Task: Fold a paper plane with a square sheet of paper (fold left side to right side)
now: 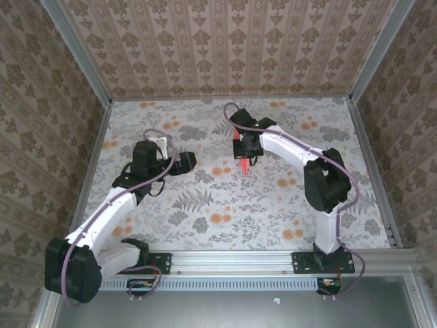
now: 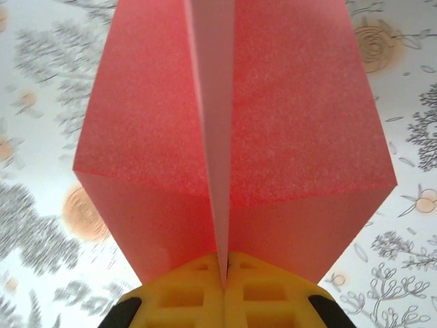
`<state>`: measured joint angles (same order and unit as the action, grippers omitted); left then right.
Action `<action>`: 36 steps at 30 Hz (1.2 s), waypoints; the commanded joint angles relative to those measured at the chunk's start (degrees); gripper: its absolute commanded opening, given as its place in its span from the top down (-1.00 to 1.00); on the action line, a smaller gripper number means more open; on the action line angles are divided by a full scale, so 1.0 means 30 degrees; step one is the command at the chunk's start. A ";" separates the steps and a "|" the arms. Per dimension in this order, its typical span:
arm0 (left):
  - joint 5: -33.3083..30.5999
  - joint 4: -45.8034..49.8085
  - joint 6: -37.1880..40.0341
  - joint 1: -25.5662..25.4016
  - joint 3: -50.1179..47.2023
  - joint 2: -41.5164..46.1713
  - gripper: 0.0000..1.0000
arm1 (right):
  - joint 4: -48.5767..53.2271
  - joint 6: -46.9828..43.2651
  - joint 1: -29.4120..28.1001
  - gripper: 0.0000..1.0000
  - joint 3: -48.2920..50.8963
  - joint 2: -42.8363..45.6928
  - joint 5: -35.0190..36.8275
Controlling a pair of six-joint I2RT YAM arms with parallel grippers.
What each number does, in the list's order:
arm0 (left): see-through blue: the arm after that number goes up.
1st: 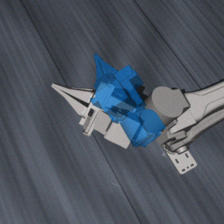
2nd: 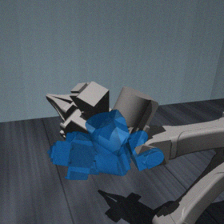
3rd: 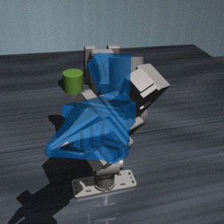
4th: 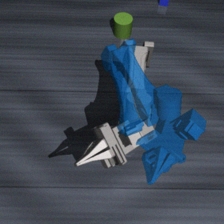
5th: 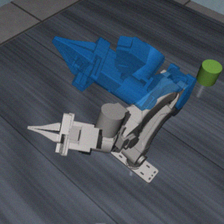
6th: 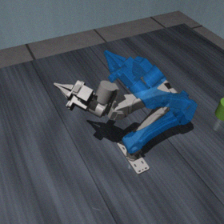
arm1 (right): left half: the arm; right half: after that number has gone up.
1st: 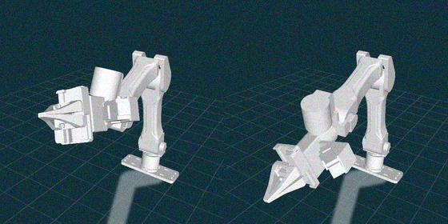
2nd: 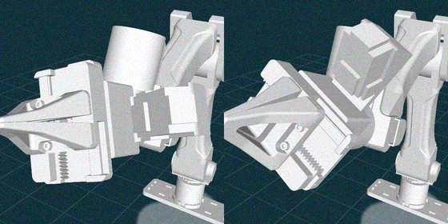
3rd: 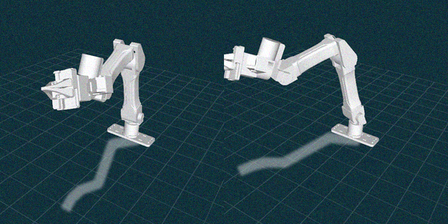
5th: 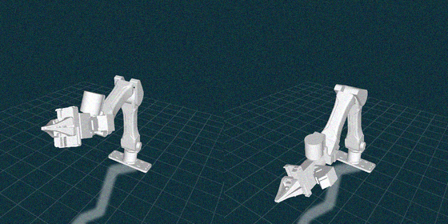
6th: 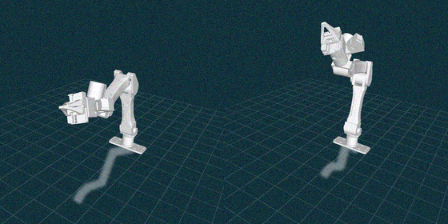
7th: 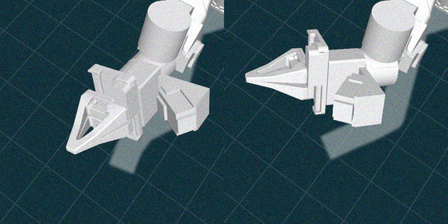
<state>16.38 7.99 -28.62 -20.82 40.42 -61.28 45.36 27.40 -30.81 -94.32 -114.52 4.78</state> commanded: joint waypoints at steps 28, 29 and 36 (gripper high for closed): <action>0.0292 0.1907 0.0196 0.0684 0.1624 0.0038 -1.00 | 0.2799 0.0281 0.0432 0.40 -0.1014 -0.1775 0.1131; 0.0380 0.1907 0.0136 0.0792 0.1646 0.0135 -1.00 | 0.2901 0.0223 0.0425 0.37 -0.0899 -0.1323 0.1161; 0.1355 0.2032 -0.0656 0.2575 0.1761 0.0729 -1.00 | 0.3342 -0.0125 0.0250 0.05 0.1108 0.2863 0.1449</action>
<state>18.33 13.54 -28.71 -15.14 43.81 -60.99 51.99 28.12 -29.56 -92.97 -112.57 7.33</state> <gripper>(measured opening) 0.997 0.468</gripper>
